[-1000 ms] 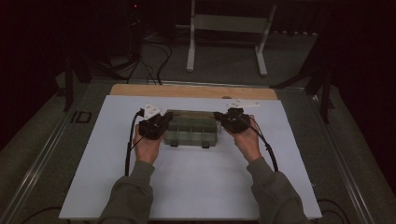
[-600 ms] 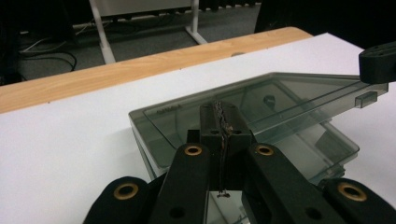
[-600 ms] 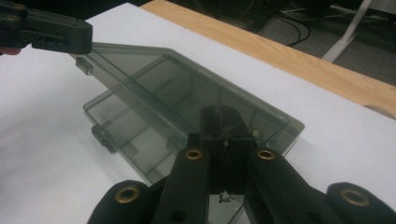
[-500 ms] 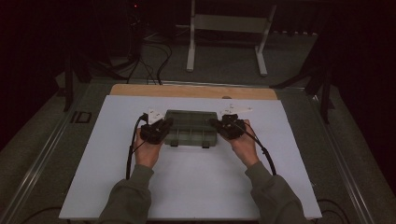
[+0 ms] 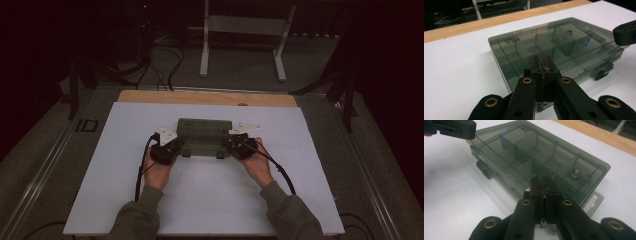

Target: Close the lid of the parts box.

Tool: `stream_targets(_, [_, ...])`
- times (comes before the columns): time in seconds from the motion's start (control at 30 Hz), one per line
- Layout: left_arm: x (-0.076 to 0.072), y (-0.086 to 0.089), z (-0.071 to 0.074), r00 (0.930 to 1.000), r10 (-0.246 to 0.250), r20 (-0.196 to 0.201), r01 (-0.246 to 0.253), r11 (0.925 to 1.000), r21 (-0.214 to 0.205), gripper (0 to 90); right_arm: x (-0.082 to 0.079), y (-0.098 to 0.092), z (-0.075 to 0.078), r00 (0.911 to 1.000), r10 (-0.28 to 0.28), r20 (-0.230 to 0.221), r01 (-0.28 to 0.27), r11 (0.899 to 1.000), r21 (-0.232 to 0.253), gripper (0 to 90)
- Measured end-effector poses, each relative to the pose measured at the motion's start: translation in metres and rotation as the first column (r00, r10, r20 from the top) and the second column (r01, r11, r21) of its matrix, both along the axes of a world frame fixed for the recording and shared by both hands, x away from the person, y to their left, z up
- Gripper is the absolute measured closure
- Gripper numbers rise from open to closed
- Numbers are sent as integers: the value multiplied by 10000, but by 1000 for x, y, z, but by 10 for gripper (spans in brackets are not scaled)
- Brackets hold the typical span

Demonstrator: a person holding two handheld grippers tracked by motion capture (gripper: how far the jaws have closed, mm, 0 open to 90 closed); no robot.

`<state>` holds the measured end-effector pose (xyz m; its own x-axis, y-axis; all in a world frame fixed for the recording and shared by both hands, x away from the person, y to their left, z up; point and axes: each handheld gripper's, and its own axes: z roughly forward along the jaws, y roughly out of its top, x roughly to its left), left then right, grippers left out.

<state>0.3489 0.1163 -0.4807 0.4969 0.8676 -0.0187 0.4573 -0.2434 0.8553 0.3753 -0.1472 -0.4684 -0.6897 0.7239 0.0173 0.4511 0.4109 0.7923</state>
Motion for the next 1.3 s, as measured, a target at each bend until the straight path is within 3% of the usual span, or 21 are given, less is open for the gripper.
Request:
stream_targets(0.43, [-1,-3,-15,9994,107,-338,-93,9991,420,900,-2,2,-15,9996,-92,-265,80,9990,-447,880])
stream_targets(1.1, [-1,-2,-17,9984,213,-529,-208,9997,101,899,-3,1,-16,9994,-202,-287,192,9993,-319,882])
stream_targets(1.2, [-2,-1,-16,9985,149,-534,-143,9998,115,858,-5,-1,-16,9997,-118,-228,110,9992,-381,838])
stream_targets(1.3, [-5,3,-13,9991,77,-417,-85,9998,-198,793,-9,-7,-13,9999,-124,-70,123,9996,-257,787])
